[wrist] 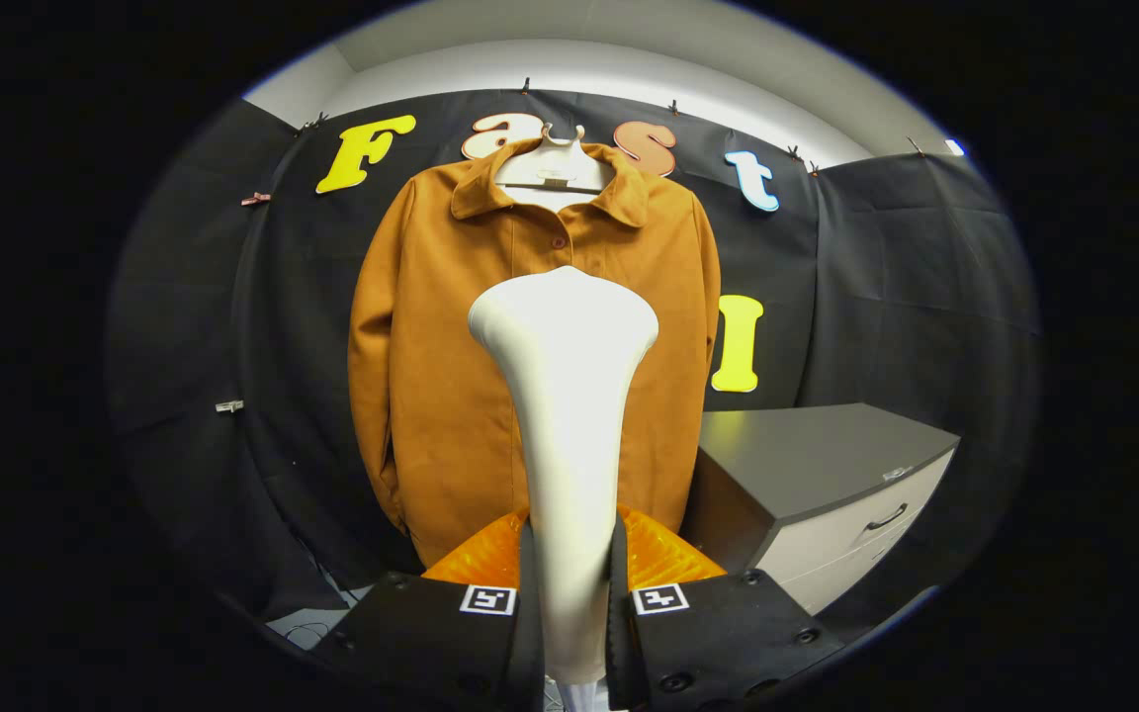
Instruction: Iron the clothes twice with a garment steamer, once on the left side and once on the right side.
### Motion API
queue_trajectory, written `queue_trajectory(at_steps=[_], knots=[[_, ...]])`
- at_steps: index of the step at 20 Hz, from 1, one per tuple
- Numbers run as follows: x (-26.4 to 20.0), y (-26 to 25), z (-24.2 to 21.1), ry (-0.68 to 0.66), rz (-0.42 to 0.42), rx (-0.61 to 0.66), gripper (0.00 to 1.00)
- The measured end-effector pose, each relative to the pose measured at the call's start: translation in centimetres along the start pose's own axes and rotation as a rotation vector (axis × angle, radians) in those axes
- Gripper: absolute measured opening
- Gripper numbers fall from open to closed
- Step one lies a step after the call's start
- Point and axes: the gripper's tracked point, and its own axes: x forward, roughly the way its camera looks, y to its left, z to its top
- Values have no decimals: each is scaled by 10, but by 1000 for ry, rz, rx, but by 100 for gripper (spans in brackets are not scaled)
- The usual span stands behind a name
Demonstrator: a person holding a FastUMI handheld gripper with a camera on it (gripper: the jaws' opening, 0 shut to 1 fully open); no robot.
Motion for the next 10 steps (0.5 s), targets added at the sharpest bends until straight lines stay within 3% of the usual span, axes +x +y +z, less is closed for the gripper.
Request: queue_trajectory(at_steps=[10], knots=[[-41,-17,84,-64,3,29,28]])
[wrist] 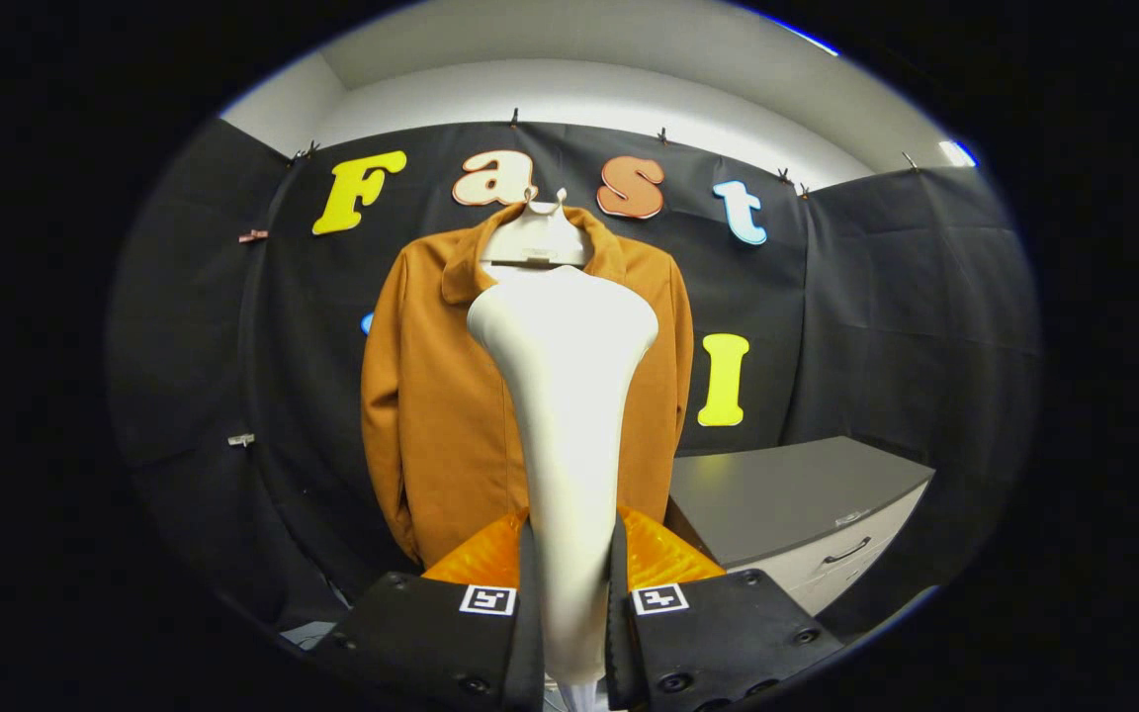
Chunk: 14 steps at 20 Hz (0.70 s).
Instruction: Iron the clothes twice with a garment steamer, once on the left side and once on the right side.
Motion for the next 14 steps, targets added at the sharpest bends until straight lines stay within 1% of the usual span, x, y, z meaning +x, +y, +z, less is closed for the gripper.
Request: queue_trajectory(at_steps=[4,8,14], knots=[[-13,-4,36,-26,-1,28,28],[-24,-9,62,-40,-4,39,28],[-38,-12,87,-69,-6,28,28]])
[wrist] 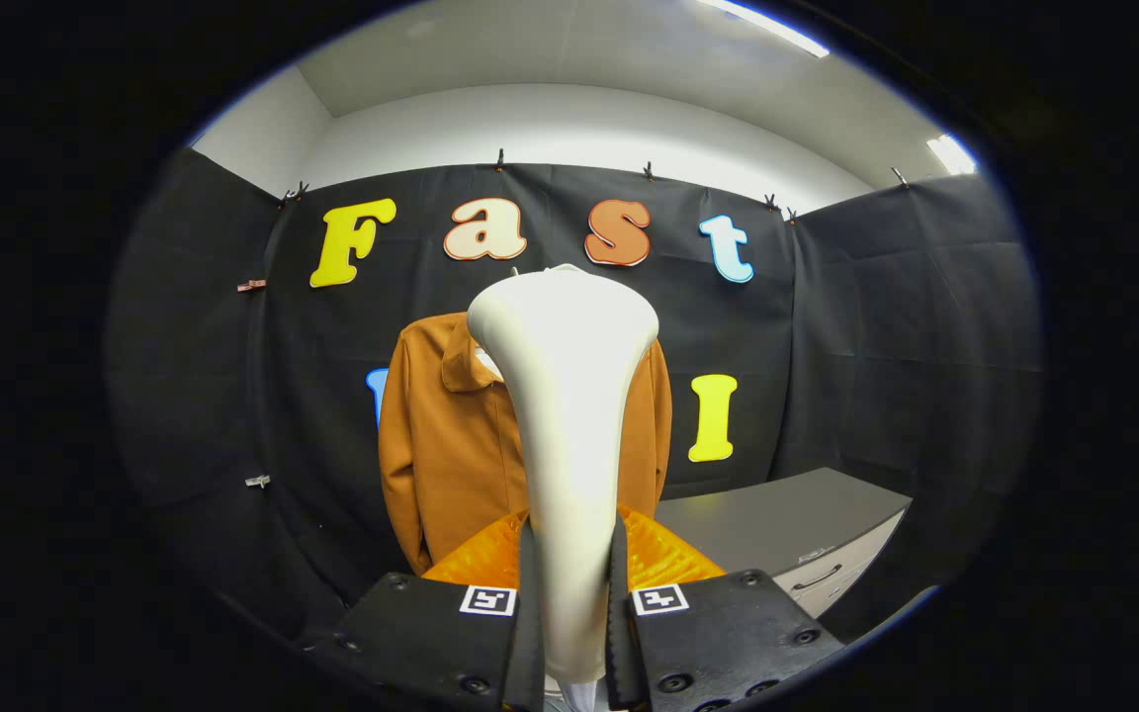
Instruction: Iron the clothes twice with a garment steamer, once on the left side and once on the right side.
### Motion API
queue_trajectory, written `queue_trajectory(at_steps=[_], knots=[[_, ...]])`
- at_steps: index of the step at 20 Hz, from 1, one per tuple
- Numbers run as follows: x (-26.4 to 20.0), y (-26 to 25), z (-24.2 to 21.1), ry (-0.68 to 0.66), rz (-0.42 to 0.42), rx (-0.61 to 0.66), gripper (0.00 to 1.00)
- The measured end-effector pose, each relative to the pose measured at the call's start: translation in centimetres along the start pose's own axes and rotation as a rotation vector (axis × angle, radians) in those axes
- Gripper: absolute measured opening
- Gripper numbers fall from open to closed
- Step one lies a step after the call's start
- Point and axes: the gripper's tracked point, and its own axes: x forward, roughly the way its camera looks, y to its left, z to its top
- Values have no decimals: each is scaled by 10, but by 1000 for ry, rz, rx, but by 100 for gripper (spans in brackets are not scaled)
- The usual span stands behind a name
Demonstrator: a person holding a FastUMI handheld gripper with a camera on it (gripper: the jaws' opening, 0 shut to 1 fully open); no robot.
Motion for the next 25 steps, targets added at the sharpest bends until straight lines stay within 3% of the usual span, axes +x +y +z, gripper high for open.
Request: queue_trajectory(at_steps=[25], knots=[[-1,19,22,-46,36,6,28]])
